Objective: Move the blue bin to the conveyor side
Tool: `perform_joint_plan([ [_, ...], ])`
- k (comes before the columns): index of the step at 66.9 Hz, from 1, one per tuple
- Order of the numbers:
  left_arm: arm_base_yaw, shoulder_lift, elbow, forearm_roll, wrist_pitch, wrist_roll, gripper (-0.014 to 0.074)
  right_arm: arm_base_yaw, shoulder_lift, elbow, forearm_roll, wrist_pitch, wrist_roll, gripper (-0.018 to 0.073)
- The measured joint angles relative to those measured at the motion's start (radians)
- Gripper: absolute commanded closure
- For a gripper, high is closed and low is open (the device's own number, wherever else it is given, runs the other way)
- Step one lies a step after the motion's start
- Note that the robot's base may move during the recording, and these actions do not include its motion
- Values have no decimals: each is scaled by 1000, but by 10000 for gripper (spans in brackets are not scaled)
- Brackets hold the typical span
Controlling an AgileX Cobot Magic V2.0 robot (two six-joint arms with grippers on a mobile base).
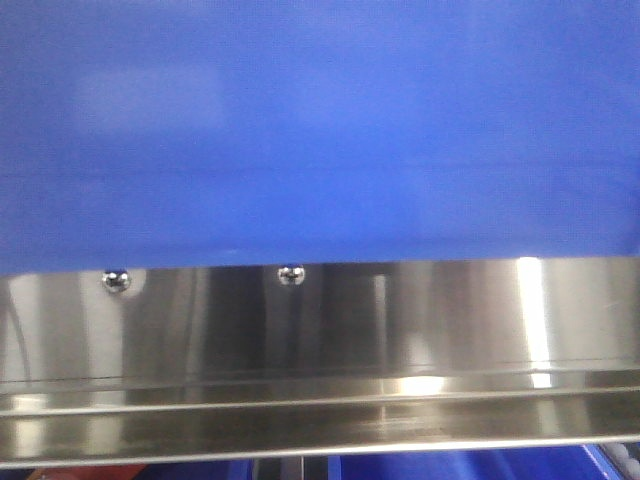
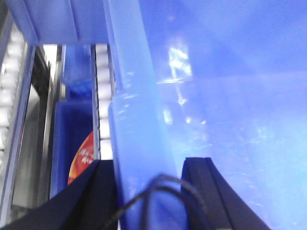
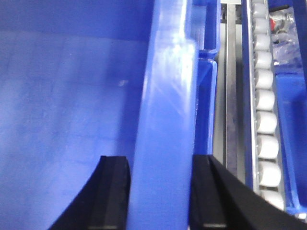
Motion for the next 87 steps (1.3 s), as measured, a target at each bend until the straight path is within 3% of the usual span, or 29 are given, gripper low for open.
perform_joint_plan([
  [48, 0, 4, -44, -9, 1, 0, 596, 0, -8, -4, -12, -10, -20, 640],
  [87, 0, 4, -214, -11, 1, 0, 596, 0, -65, -186, -24, -83, -21, 640],
])
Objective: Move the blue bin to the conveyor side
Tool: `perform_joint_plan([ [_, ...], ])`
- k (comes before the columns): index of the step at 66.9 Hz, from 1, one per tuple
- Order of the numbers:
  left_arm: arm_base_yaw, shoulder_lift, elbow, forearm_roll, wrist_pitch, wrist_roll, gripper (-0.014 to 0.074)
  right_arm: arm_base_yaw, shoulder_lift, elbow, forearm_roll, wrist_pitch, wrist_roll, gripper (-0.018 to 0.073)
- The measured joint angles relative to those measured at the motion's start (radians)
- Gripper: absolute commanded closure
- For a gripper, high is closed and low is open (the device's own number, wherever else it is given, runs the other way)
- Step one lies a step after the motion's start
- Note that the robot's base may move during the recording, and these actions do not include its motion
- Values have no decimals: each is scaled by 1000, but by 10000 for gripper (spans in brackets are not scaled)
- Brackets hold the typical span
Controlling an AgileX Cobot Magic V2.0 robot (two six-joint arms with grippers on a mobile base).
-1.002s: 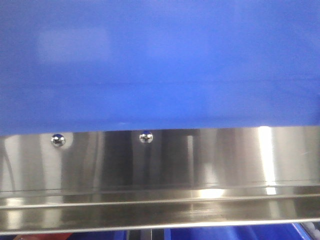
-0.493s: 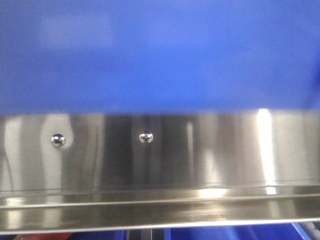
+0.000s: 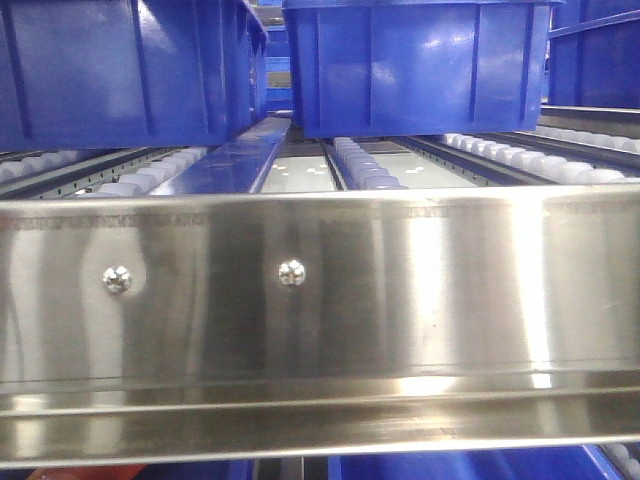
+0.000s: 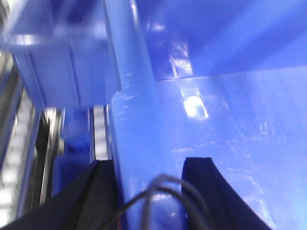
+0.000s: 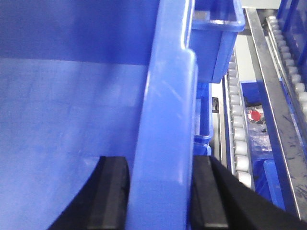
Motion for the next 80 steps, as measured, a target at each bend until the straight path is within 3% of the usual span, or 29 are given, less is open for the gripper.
perform_joint_plan([
  [80, 0, 0, -2, 0, -6, 0, 596, 0, 0, -4, 0, 2, 0, 640],
])
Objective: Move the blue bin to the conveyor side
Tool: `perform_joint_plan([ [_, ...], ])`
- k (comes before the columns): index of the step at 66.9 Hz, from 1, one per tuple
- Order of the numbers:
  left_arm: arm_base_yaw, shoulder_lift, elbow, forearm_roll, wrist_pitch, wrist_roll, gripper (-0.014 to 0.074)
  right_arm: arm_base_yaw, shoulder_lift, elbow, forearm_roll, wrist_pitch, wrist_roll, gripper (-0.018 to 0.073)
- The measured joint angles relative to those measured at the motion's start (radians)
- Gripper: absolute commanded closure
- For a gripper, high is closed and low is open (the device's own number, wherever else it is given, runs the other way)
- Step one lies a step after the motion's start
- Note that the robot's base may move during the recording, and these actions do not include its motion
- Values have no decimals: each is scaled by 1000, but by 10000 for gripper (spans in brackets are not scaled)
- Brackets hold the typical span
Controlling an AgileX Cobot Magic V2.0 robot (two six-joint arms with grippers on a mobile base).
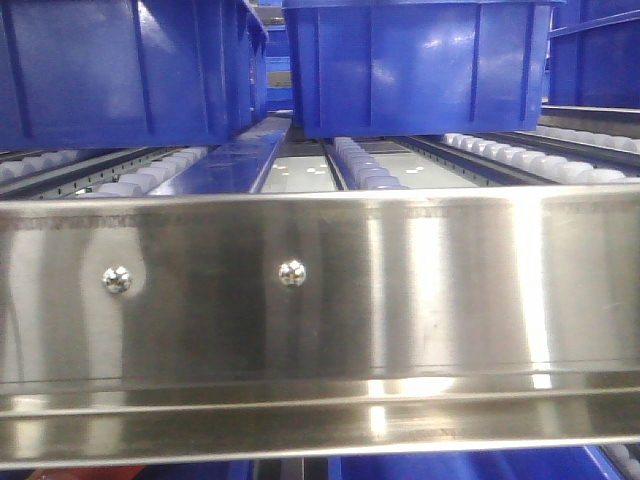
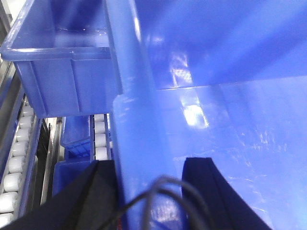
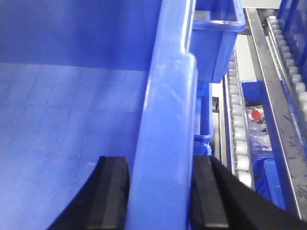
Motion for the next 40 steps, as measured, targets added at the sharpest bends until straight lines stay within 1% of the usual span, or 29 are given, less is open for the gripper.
perform_joint_plan([
  [40, 0, 0, 0, 2, 0, 0, 596, 0, 0, 0, 0, 0, 0, 640],
])
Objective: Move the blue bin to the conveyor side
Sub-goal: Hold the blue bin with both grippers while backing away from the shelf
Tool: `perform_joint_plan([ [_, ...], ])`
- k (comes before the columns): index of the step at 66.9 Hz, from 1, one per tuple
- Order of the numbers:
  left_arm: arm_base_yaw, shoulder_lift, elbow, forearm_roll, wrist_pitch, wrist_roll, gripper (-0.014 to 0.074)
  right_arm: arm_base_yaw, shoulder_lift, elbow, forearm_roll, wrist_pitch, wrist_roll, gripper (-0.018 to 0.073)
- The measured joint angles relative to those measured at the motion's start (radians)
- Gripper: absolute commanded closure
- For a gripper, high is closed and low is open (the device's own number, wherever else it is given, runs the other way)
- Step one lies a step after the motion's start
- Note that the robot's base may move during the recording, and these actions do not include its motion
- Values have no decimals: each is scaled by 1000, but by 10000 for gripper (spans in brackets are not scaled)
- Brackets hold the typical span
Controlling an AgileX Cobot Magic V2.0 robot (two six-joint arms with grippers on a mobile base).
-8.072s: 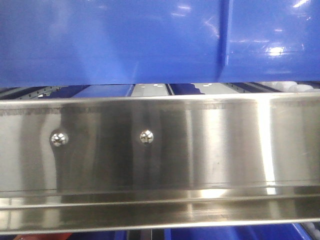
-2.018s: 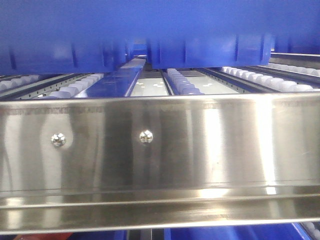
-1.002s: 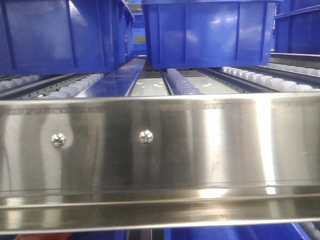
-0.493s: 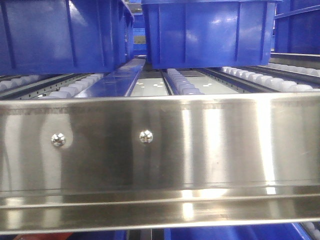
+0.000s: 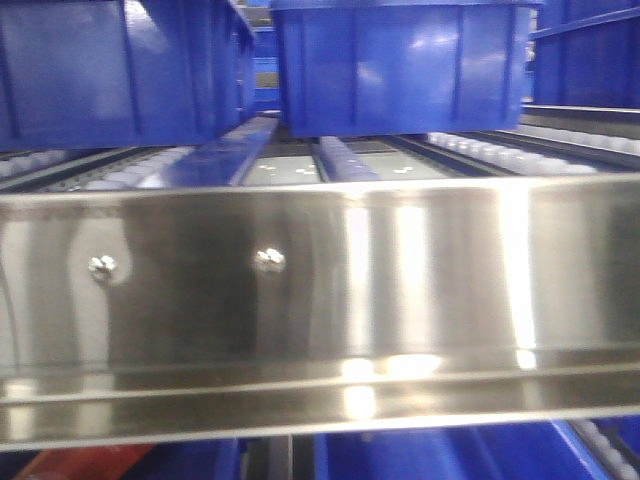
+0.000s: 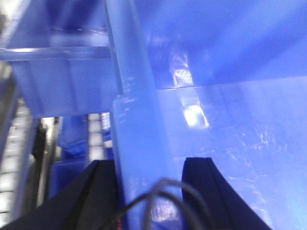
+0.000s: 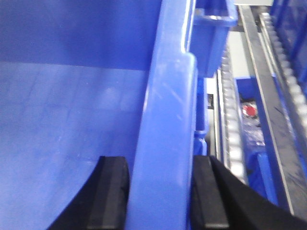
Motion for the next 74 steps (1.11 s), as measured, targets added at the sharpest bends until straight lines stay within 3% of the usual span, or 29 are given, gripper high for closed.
perform_joint_plan([
  [74, 0, 0, 0, 2, -2, 0, 596, 0, 2, 0, 0, 2, 0, 640],
])
